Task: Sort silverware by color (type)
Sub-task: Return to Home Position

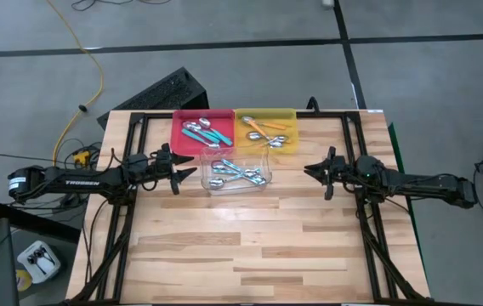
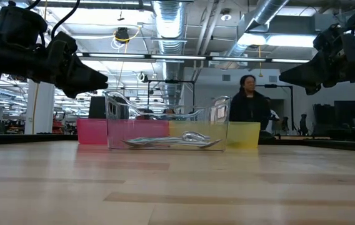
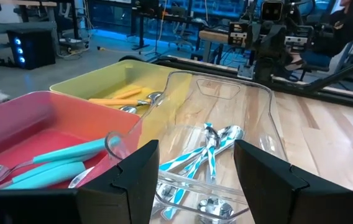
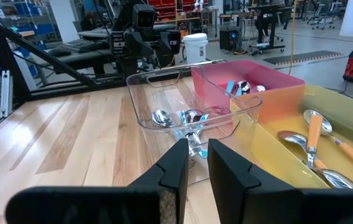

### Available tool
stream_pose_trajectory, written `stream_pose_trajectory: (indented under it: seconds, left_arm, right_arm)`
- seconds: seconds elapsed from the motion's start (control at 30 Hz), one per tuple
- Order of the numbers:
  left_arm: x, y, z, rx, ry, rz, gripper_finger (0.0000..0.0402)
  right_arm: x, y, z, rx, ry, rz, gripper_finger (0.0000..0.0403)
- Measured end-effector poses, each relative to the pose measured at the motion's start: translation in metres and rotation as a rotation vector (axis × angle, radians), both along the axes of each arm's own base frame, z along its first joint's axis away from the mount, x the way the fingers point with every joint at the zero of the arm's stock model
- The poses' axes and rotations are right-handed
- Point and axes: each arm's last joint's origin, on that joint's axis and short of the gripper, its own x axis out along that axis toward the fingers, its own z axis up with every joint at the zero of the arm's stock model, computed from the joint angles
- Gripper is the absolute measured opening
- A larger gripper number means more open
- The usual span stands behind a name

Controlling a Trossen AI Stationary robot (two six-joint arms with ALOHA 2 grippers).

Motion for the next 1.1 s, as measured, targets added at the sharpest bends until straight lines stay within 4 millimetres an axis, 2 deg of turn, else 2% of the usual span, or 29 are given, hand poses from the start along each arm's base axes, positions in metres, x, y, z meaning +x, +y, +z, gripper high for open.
stream_pose_trajectory:
  seconds: [1.1]
  left_arm:
    - [-0.0001,0.0000,-0.0005,0.018,0.012,-0.001,0.0192]
  right_arm:
    - [0.0000,0.0000,-0.0001,0.001,0.001,0.000,0.0087]
